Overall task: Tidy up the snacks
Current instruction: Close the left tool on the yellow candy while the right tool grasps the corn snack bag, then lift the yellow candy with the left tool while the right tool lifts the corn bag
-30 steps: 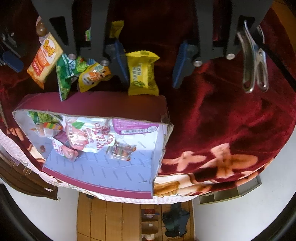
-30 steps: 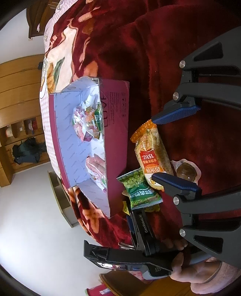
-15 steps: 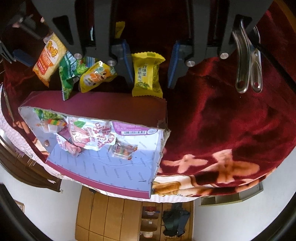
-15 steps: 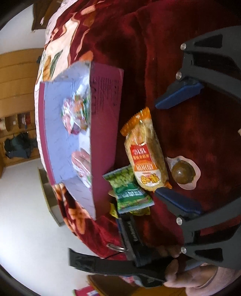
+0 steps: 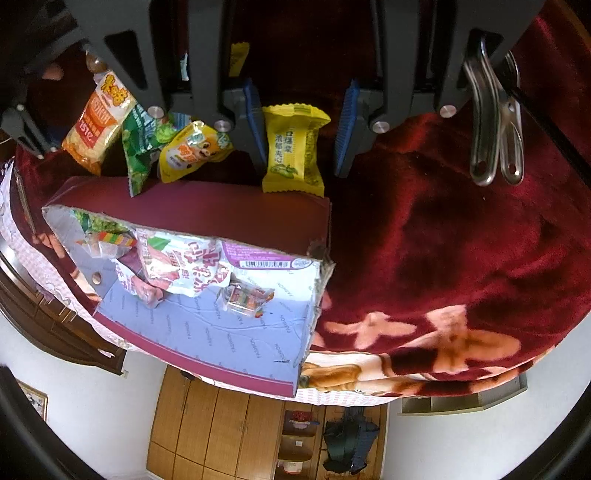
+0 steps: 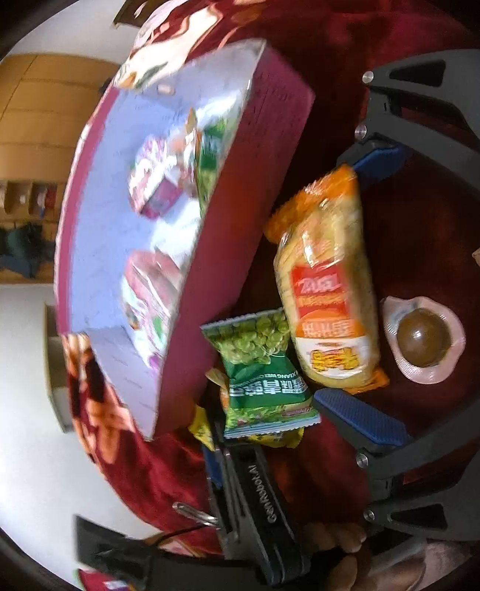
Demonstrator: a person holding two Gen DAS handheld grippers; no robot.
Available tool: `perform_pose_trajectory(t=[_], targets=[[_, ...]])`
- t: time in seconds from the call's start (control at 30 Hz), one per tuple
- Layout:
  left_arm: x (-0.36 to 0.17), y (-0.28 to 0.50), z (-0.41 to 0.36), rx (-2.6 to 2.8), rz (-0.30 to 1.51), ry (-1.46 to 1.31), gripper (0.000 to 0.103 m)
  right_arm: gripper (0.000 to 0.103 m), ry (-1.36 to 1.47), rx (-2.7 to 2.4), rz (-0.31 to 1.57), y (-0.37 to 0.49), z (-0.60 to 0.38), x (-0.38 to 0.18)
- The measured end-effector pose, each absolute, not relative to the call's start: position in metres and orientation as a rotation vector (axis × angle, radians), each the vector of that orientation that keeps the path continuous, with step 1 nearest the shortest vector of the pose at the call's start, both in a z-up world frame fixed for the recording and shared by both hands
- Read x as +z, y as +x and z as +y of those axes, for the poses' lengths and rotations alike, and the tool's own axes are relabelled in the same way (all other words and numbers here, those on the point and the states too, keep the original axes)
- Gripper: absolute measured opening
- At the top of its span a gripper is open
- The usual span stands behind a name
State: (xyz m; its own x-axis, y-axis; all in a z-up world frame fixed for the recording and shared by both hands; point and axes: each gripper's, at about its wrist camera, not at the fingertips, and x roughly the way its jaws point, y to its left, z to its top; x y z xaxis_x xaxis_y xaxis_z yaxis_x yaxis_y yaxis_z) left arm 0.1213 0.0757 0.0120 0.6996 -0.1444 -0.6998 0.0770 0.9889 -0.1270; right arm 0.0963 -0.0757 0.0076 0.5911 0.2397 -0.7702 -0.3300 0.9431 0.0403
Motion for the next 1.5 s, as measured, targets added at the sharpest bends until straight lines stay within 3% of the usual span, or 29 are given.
perform_pose_trajectory(t=[0.13,0.3,0.5,0.73,1.5], targets=[[0.012,0.122,0.077,-0.13,0.786,-0.102,0.036,0.097,-0.114,0.326,0.868,0.095,-0.075,0.005],[0.014,0.119,0.08,-0.132,0.773,-0.116,0.033,0.058,-0.053,0.292,0.832,0.088,-0.09,0.009],[0.024,0.108,0.084,-0.115,0.74,-0.13,0.028,0.035,0.041,0.309,0.796,0.078,-0.108,0.013],[0.041,0.09,0.086,-0.115,0.691,-0.141,0.027,0.03,0.123,0.296,0.742,0.071,-0.119,0.022],[0.089,0.083,0.048,-0.185,0.6,-0.072,0.027,0.029,0.062,0.299,0.596,0.041,-0.118,0.057]])
